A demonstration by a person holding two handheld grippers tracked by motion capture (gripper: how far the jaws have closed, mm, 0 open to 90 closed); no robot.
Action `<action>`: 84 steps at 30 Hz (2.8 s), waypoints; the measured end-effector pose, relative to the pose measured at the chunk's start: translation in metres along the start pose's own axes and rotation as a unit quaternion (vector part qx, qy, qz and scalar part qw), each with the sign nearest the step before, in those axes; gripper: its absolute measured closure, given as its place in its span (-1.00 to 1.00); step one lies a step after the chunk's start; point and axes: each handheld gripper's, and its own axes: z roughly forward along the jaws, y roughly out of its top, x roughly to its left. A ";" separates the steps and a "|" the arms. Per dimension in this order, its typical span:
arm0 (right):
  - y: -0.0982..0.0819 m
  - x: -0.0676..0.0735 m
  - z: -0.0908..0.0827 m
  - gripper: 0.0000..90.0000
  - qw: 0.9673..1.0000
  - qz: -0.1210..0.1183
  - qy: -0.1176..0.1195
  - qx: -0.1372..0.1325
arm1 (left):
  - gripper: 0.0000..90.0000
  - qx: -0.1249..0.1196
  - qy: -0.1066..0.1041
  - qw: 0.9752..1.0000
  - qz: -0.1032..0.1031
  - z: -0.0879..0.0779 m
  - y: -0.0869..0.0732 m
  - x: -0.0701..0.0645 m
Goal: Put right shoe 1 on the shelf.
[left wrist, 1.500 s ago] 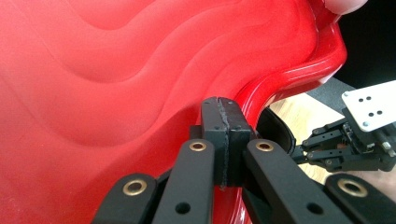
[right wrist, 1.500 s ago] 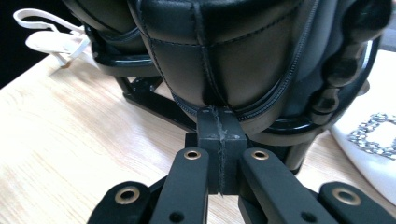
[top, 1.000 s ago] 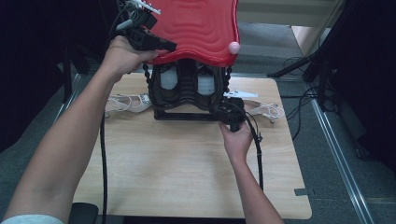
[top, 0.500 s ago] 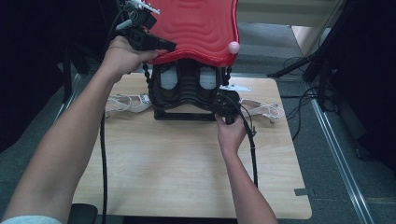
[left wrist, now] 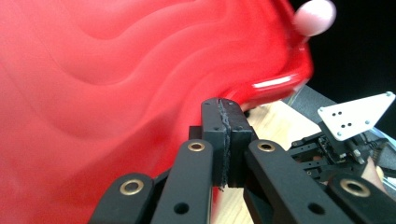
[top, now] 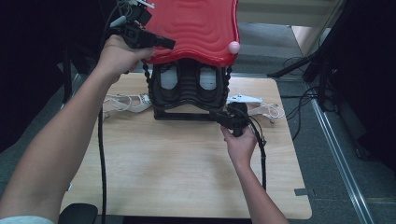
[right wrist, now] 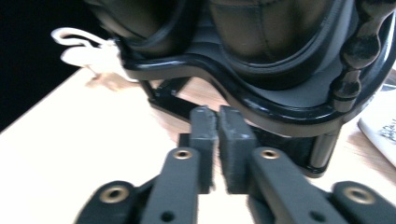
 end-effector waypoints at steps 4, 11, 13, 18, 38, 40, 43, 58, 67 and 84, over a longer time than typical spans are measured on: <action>-0.008 0.001 -0.013 0.76 0.999 -0.031 0.006 -0.014 | 0.80 0.004 -0.005 1.000 0.016 -0.010 -0.010 -0.014; -0.018 0.001 -0.025 0.61 0.998 -0.044 0.033 0.007 | 0.61 0.000 -0.016 1.000 0.003 -0.017 -0.042 -0.018; -0.020 0.000 -0.029 0.57 0.998 -0.037 0.042 0.012 | 0.57 0.002 -0.015 1.000 0.002 -0.017 -0.052 -0.018; -0.025 0.000 -0.036 0.47 0.997 -0.052 0.039 0.035 | 0.47 0.005 -0.016 1.000 -0.001 -0.014 -0.081 -0.020; -0.048 -0.025 -0.052 0.20 0.994 -0.048 0.068 0.072 | 0.25 0.007 -0.008 0.999 -0.043 -0.001 -0.193 -0.013; -0.051 -0.027 -0.051 0.16 0.995 -0.046 0.065 0.067 | 0.24 0.009 -0.003 0.999 -0.038 0.000 -0.203 -0.013; -0.053 -0.029 -0.052 0.21 0.994 -0.052 0.063 0.068 | 0.23 0.010 0.004 0.999 -0.037 0.002 -0.216 -0.011; -0.056 -0.033 -0.061 0.22 0.996 -0.053 0.044 0.057 | 0.43 0.009 0.024 0.997 -0.073 0.005 -0.271 0.012; -0.057 -0.034 -0.062 0.24 0.995 -0.069 0.032 0.057 | 0.62 0.000 0.039 0.995 -0.095 -0.004 -0.287 0.032; -0.062 -0.034 -0.055 0.22 0.994 -0.068 0.029 0.077 | 1.00 0.015 0.076 0.989 -0.127 -0.016 -0.311 0.068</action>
